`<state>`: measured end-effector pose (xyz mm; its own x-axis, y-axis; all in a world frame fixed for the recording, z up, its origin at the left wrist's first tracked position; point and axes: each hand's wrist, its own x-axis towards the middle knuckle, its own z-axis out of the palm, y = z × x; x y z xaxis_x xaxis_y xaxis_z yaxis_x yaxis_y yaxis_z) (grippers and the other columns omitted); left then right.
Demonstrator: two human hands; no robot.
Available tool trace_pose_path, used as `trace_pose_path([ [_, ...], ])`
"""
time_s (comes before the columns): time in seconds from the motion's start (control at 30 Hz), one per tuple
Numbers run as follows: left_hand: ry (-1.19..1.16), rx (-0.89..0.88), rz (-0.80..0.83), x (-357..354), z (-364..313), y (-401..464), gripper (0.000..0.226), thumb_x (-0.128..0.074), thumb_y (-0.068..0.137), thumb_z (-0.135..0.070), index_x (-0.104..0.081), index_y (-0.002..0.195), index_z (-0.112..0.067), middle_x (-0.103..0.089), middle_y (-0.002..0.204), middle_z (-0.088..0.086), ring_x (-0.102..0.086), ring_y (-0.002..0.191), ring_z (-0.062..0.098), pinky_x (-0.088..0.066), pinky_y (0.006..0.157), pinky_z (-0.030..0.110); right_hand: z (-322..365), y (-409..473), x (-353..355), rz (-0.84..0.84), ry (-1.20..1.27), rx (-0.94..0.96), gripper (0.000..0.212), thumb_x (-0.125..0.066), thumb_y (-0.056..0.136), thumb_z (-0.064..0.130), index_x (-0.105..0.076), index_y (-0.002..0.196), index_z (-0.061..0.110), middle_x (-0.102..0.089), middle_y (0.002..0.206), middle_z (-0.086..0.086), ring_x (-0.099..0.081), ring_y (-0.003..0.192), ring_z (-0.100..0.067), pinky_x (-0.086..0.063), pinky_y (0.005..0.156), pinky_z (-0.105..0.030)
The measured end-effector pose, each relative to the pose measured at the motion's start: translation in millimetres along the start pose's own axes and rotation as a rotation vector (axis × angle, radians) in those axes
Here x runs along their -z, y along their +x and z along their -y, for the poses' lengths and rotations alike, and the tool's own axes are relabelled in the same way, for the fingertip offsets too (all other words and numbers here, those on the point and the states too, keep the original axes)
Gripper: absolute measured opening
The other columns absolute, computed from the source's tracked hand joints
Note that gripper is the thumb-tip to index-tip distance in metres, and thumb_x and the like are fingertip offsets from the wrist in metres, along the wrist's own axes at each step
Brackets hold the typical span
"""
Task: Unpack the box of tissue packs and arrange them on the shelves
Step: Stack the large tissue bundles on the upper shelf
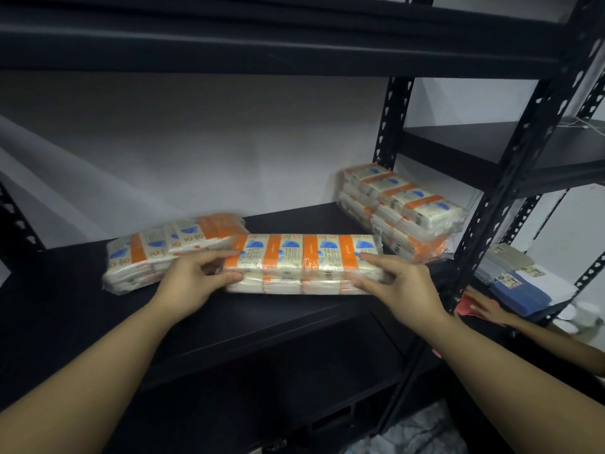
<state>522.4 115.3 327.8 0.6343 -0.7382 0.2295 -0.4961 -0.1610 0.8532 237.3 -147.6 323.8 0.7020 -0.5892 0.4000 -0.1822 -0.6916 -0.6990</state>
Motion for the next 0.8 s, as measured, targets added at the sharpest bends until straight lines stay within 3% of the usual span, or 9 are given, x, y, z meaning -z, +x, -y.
trace_pose_path([
  [0.1, -0.032, -0.028, -0.036, 5.9, -18.7, 25.7, 0.049, -0.088, 0.071, -0.028, -0.076, 0.118, -0.033, -0.077, 0.114, -0.012, -0.071, 0.107, 0.003, -0.053, 0.092, 0.021, 6.5, 15.6, 21.9, -0.071, -0.032, 0.080, 0.057, -0.089, 0.074, 0.036, -0.075, 0.128, 0.022, -0.069, 0.113, 0.017, -0.060, 0.107, 0.014, -0.049, 0.097, -0.012],
  [0.2, -0.159, -0.045, -0.018, 5.5, -48.1, 58.3, 0.042, -0.084, 0.074, -0.007, -0.076, 0.113, -0.019, -0.079, 0.110, 0.000, -0.074, 0.097, 0.010, -0.059, 0.080, 0.021, 14.1, 36.9, 50.8, -0.140, -0.032, 0.117, 0.054, -0.090, 0.073, 0.041, -0.076, 0.123, 0.027, -0.069, 0.115, 0.019, -0.060, 0.118, 0.004, -0.049, 0.104, -0.022],
  [0.3, -0.148, -0.073, 0.045, 1.2, -77.6, 95.0, 0.043, -0.081, 0.080, 0.001, -0.073, 0.121, -0.009, -0.080, 0.107, 0.002, -0.076, 0.095, 0.013, -0.059, 0.078, 0.020, 18.1, 59.3, 80.1, -0.202, -0.065, 0.134, 0.052, -0.090, 0.072, 0.043, -0.077, 0.121, 0.029, -0.070, 0.115, 0.016, -0.063, 0.110, -0.001, -0.053, 0.100, -0.029],
  [0.4, -0.156, -0.087, 0.100, -11.3, -98.7, 134.4, 0.045, -0.078, 0.084, 0.001, -0.071, 0.127, -0.008, -0.079, 0.111, 0.004, -0.075, 0.101, 0.018, -0.059, 0.080, 0.020, 16.0, 79.6, 106.4, -0.271, -0.081, 0.160, 0.048, -0.092, 0.074, 0.037, -0.078, 0.119, 0.027, -0.071, 0.107, 0.014, -0.062, 0.097, 0.010, -0.049, 0.086, -0.009],
  [0.47, -0.181, -0.108, 0.110, -25.8, -110.7, 160.1, 0.045, -0.078, 0.085, 0.000, -0.071, 0.128, -0.012, -0.077, 0.115, 0.002, -0.074, 0.105, 0.017, -0.059, 0.081, 0.022, 10.9, 89.6, 121.7, -0.323, -0.112, 0.186, 0.046, -0.092, 0.075, 0.033, -0.078, 0.118, 0.024, -0.073, 0.106, 0.010, -0.061, 0.093, 0.013, -0.047, 0.082, -0.004],
  [0.6, -0.250, -0.141, 0.122, -62.7, -128.9, 211.1, 0.042, -0.079, 0.086, -0.006, -0.072, 0.125, -0.019, -0.076, 0.119, -0.001, -0.072, 0.108, 0.013, -0.060, 0.086, 0.025, -3.2, 98.6, 144.6, -0.391, -0.203, 0.207, 0.044, -0.091, 0.077, 0.034, -0.079, 0.117, 0.024, -0.072, 0.106, 0.009, -0.065, 0.093, 0.003, -0.053, 0.084, -0.011],
  [0.7, -0.263, -0.149, 0.149, -92.5, -136.8, 245.8, 0.039, -0.078, 0.089, -0.005, -0.071, 0.125, -0.018, -0.075, 0.117, 0.001, -0.071, 0.107, 0.012, -0.059, 0.087, 0.024, -15.7, 99.3, 152.2, -0.435, -0.267, 0.190, 0.042, -0.090, 0.077, 0.037, -0.079, 0.116, 0.024, -0.071, 0.104, 0.010, -0.065, 0.091, 0.000, -0.048, 0.082, -0.004],
  [0.8, -0.266, -0.159, 0.168, -117.0, -142.7, 271.1, 0.040, -0.076, 0.090, -0.002, -0.070, 0.127, -0.015, -0.074, 0.114, 0.000, -0.072, 0.100, 0.006, -0.057, 0.081, 0.018, -22.8, 96.3, 153.0, -0.482, -0.313, 0.181, 0.040, -0.090, 0.077, 0.036, -0.080, 0.113, 0.020, -0.069, 0.099, 0.009, -0.066, 0.087, -0.006, -0.054, 0.081, -0.016],
])
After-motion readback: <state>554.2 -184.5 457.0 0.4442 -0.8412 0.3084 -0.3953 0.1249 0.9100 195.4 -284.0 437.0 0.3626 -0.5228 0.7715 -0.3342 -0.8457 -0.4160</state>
